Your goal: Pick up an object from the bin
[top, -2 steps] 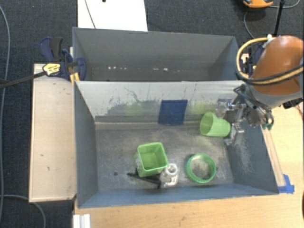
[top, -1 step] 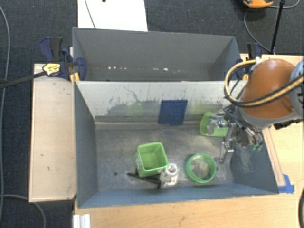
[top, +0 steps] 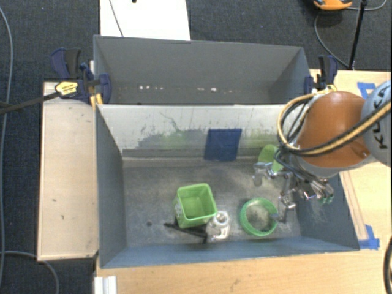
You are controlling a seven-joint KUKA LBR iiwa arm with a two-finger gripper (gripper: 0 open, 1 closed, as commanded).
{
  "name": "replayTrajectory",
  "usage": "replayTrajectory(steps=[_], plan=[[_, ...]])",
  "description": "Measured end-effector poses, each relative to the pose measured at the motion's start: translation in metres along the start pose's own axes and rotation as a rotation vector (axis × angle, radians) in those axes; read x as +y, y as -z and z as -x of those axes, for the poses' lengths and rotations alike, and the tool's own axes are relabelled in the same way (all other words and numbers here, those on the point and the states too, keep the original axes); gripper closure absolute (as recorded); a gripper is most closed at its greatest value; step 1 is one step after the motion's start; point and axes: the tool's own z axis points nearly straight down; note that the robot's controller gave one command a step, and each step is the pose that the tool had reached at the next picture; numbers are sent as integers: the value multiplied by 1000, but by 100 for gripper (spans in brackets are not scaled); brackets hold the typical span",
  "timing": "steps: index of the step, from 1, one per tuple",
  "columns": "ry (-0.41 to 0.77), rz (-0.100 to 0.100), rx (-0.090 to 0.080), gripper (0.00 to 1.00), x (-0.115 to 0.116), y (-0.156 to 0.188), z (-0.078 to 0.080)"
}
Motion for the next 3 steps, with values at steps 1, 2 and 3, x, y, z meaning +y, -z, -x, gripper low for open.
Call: replayTrajectory(steps=[1,2,3], plan=[[-117,0,-1,0,3,-56,-12],[-72,1,1,100,3,-65,-13],[-63,1,0,100,2,-65,-13]])
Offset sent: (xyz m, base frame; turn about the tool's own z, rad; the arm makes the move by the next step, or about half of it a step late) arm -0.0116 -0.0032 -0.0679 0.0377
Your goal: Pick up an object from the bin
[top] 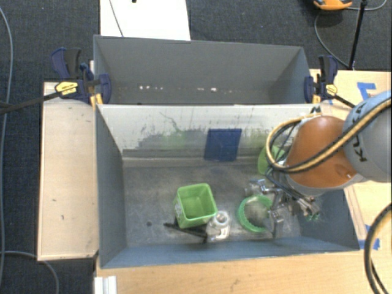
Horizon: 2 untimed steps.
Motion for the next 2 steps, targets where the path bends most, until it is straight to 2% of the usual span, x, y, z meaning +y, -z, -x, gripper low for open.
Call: replayTrajectory(steps=[1,2], plan=[[2,0,0,100,0,5,0],[2,-2,-11,100,0,24,2]])
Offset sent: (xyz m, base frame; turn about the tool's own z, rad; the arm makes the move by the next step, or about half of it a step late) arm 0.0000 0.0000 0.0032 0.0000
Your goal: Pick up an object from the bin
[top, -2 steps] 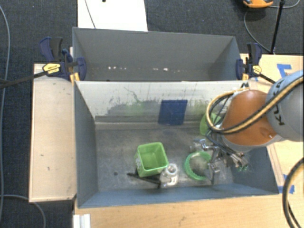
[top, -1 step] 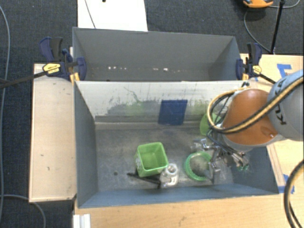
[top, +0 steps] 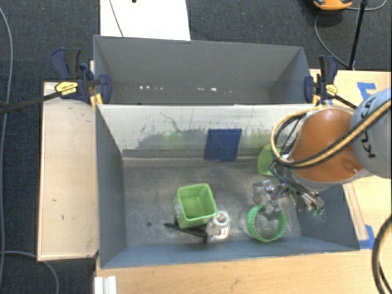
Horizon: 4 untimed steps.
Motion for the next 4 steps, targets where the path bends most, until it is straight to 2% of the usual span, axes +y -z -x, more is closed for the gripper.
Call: replayTrajectory(steps=[1,2,4], plan=[[0,-1,-4,100,0,17,3],[0,1,6,100,0,31,0],[0,0,2,100,-1,48,2]])
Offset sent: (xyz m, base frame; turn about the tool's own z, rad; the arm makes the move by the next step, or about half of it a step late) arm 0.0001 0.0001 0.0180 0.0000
